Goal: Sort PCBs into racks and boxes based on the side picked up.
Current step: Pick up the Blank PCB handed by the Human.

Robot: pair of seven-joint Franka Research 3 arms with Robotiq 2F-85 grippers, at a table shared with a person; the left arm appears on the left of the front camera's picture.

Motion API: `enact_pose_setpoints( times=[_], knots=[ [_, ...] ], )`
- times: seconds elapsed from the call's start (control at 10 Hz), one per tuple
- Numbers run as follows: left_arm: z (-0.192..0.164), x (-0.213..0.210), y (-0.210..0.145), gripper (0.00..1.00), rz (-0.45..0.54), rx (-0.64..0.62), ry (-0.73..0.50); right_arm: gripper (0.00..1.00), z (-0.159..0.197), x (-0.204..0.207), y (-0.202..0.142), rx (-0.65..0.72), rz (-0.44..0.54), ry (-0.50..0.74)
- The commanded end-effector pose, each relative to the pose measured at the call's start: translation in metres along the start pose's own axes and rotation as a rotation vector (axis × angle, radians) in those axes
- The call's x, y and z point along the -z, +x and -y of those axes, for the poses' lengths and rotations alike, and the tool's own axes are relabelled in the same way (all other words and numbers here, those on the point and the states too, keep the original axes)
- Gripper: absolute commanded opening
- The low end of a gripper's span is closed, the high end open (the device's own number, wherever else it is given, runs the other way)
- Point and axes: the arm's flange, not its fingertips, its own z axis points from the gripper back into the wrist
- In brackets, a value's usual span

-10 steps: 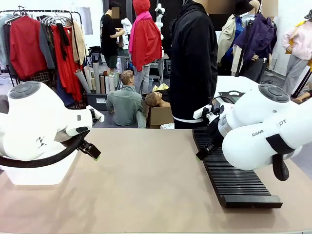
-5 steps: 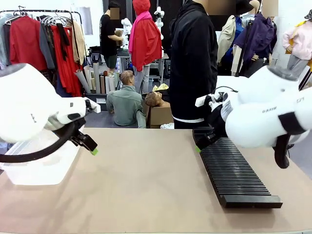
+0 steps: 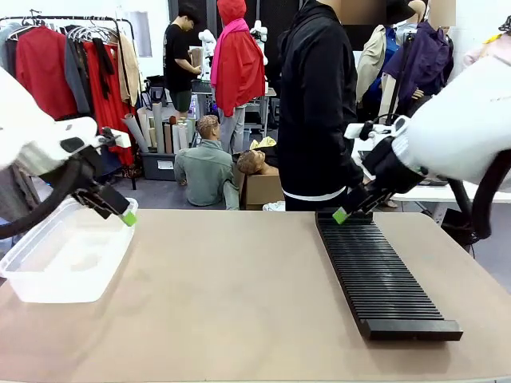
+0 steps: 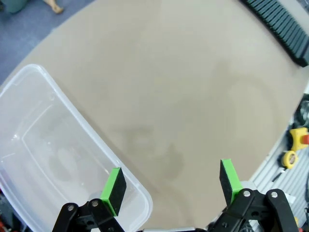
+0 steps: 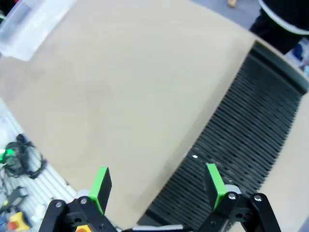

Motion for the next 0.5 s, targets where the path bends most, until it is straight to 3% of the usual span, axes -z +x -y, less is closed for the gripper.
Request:
enact_pose_setpoints(
  times=[0.0,0.1,0.4],
  knots=[
    [-0.017,-0.005,-0.009,1.00,0.016,-0.011,-0.124,1.00,0.011,-0.027,-0.011,0.024,0.073,0.183],
    [-0.028,-0.012,-0.019,1.00,0.019,-0.018,-0.193,1.00,0.010,-0.044,-0.019,0.025,0.109,0.289],
    [-0.060,-0.053,-0.053,1.00,0.199,0.063,-0.470,1.00,0.025,-0.085,-0.051,0.055,0.180,0.434]
  ],
)
